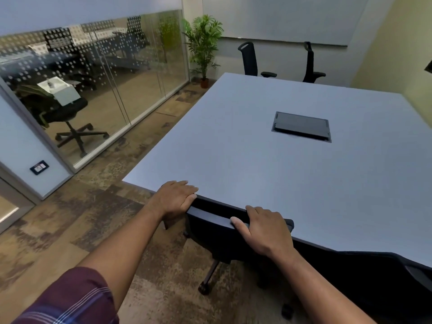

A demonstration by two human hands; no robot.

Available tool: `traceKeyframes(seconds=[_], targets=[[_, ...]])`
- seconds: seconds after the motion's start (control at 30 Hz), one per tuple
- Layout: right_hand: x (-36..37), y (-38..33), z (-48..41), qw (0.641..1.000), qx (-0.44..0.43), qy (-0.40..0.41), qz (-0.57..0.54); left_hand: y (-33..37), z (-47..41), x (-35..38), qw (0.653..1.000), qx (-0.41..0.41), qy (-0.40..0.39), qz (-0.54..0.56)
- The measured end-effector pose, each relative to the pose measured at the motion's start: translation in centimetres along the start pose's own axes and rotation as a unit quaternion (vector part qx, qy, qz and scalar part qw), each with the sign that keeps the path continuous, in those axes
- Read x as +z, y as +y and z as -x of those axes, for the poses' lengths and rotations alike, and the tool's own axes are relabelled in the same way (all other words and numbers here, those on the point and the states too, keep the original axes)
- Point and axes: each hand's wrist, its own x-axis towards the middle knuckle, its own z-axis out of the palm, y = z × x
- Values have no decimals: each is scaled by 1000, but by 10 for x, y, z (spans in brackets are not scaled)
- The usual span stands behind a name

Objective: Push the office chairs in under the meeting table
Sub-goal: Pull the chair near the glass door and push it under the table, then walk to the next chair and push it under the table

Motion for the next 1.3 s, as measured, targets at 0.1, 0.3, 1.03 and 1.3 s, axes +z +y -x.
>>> traceKeyframes(seconds=[0.1,0.3,1.03,1.3], targets=[[0,-3,-4,1000,5,-3,-1,-6,-5,-2,1000,7,-1,-1],[0,-5,-4,1000,13,-13,0,-12,-6,3,1000,13,7,-7],[1,-24,-170,998,-40,-25,-48,-57,-41,-28,992,-120,18,19],[9,-91,-261,991,-125,10,-51,-129,-42,-38,975,-191,110,-15]])
